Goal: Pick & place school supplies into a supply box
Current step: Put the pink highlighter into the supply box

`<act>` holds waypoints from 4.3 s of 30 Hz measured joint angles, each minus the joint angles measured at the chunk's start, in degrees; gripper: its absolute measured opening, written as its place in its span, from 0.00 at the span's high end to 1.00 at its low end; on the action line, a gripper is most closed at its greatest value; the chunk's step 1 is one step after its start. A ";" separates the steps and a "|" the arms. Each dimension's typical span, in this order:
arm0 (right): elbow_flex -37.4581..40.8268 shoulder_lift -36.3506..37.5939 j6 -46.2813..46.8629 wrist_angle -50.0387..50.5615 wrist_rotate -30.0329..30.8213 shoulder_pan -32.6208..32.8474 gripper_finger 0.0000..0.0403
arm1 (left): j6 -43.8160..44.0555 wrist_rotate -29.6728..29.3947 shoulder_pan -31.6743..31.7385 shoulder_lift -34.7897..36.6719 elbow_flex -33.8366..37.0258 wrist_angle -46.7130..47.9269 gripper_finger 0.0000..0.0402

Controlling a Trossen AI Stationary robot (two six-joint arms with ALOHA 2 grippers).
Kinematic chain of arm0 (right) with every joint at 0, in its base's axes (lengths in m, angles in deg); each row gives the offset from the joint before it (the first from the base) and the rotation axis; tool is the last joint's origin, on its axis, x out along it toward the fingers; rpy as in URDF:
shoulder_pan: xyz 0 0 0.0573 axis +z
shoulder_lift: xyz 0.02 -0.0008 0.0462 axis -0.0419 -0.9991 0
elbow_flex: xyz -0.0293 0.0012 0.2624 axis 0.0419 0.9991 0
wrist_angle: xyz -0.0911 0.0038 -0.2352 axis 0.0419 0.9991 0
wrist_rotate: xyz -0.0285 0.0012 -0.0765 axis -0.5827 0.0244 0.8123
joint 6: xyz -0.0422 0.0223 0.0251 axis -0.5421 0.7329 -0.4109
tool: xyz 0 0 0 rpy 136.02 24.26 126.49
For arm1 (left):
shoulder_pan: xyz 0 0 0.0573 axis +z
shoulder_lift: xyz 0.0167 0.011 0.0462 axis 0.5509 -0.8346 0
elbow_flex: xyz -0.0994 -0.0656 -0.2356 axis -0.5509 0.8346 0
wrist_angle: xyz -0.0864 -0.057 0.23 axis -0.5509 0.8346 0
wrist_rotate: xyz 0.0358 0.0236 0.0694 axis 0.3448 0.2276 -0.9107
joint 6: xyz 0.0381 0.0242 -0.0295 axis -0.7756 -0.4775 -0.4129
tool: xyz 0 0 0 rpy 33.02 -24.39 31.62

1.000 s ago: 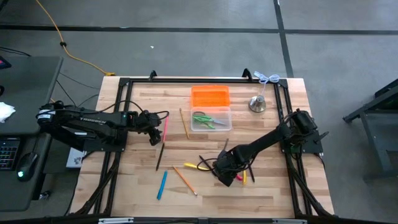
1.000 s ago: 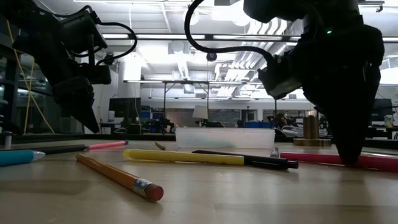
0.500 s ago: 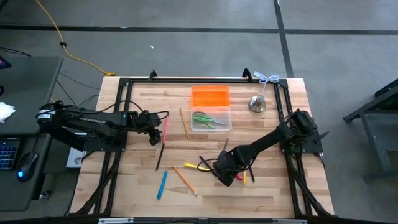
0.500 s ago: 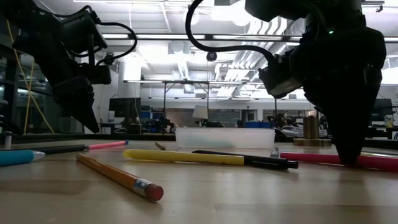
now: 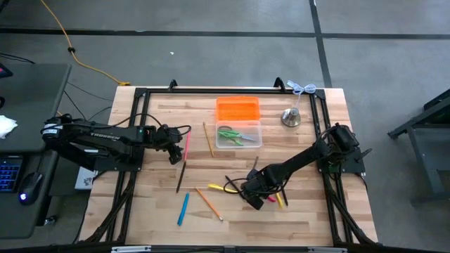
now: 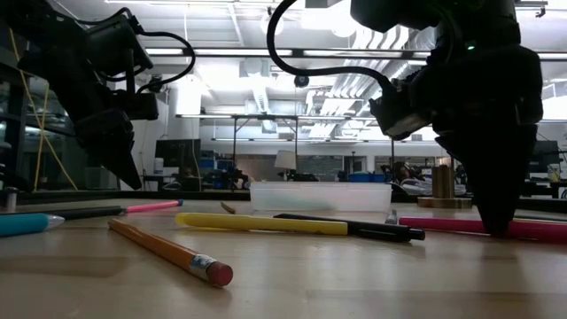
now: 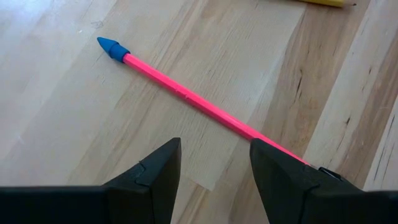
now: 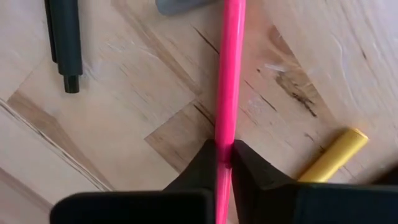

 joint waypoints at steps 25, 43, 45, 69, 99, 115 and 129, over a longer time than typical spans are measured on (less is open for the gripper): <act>0.11 6.15 3.42 -0.03 0.08 -1.28 1.00 | 0.00 0.02 0.01 0.00 0.00 -0.03 0.45; 0.09 23.75 3.04 2.14 9.50 -4.55 1.00 | 0.02 0.17 0.01 0.00 0.00 -0.04 0.45; 0.09 26.16 2.95 2.14 12.02 -4.55 1.00 | 0.02 0.17 0.01 0.00 0.00 -0.07 0.45; 0.02 41.38 -11.17 -4.14 20.46 -4.52 1.00 | 0.24 1.75 0.01 0.00 0.00 -0.83 0.45; 0.00 40.18 -45.78 -22.88 23.73 -5.09 1.00 | 0.28 11.77 0.02 0.00 0.00 -17.86 0.45; -0.02 32.07 -52.38 -30.09 11.57 -14.14 1.00 | 9.28 28.10 0.00 0.02 -0.02 -47.45 0.45; 0.00 27.20 -53.63 -38.13 2.16 -18.90 1.00 | 13.75 31.36 0.02 0.02 -0.02 -66.13 0.45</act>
